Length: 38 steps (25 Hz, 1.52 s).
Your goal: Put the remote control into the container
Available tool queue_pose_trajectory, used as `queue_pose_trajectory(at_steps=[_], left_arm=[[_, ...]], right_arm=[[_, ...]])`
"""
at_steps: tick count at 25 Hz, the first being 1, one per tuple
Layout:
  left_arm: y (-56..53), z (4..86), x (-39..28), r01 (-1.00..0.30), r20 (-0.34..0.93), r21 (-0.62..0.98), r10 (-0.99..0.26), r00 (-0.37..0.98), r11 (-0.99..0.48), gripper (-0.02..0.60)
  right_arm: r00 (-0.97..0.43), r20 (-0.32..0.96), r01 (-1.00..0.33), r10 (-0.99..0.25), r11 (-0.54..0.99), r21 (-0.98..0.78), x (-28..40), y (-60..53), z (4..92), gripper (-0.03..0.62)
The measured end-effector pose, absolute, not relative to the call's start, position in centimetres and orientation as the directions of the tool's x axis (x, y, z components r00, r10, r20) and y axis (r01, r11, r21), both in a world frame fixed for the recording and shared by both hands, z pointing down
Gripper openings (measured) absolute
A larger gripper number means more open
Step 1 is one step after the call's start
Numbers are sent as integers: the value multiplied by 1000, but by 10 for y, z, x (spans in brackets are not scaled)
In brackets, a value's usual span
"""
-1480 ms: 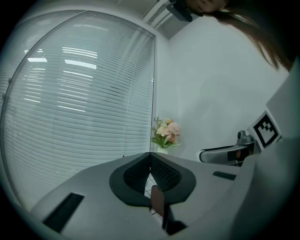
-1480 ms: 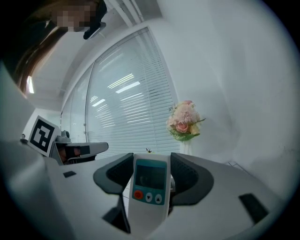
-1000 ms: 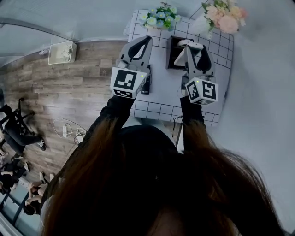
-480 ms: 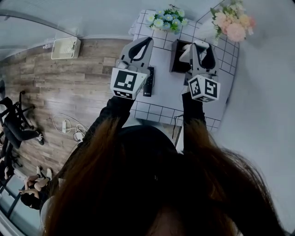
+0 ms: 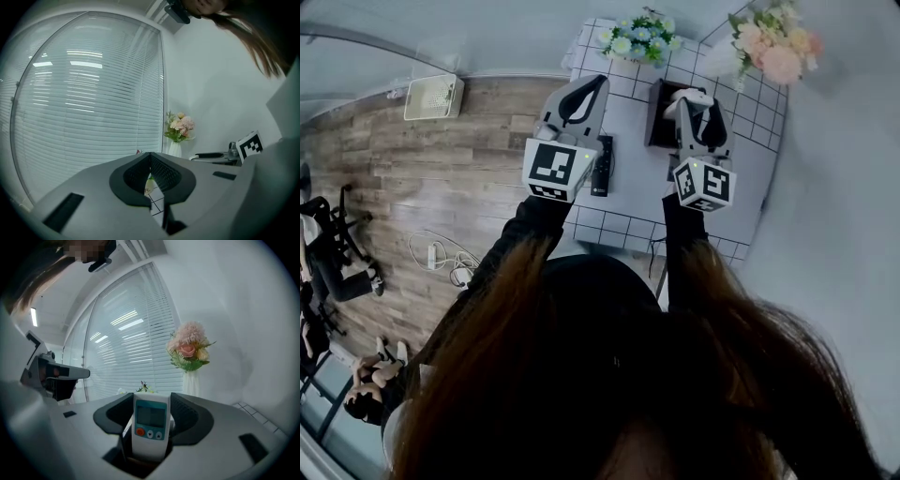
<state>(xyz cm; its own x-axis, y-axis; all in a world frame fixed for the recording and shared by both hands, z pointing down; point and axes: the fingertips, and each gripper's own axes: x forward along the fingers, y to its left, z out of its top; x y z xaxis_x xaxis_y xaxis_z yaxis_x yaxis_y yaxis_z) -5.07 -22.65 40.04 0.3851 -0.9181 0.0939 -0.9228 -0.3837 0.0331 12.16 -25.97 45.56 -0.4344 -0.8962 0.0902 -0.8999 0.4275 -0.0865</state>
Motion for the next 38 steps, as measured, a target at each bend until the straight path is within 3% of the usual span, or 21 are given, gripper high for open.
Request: queue_pose_trajectory(at_steps=[18, 25, 26, 28, 30, 38], left_arm=[[-227, 400, -46, -919, 94, 36, -914, 395, -393, 9], [-227, 393, -46, -918, 76, 39, -915, 396, -394, 9], [-227, 392, -45, -918, 73, 39, -915, 398, -396, 9], [-225, 389, -44, -916, 66, 39, -914, 400, -399, 9], [-224, 385, -44, -915, 58, 37, -913, 403, -401, 9], [-220, 367, -43, -912, 19, 27, -912, 409, -409, 9]], right_arm=[[-461, 224, -880, -859, 475, 8, 107, -246, 483, 256], [-478, 150, -875, -865, 484, 2, 107, -250, 452, 255], [-478, 133, -875, -868, 483, 8, 108, -251, 447, 247], [-468, 96, -881, -878, 473, 31, 112, -253, 435, 105], [-454, 55, -888, -889, 456, 54, 115, -253, 420, 43], [-445, -60, -894, -893, 441, 77, 116, -238, 368, 18]])
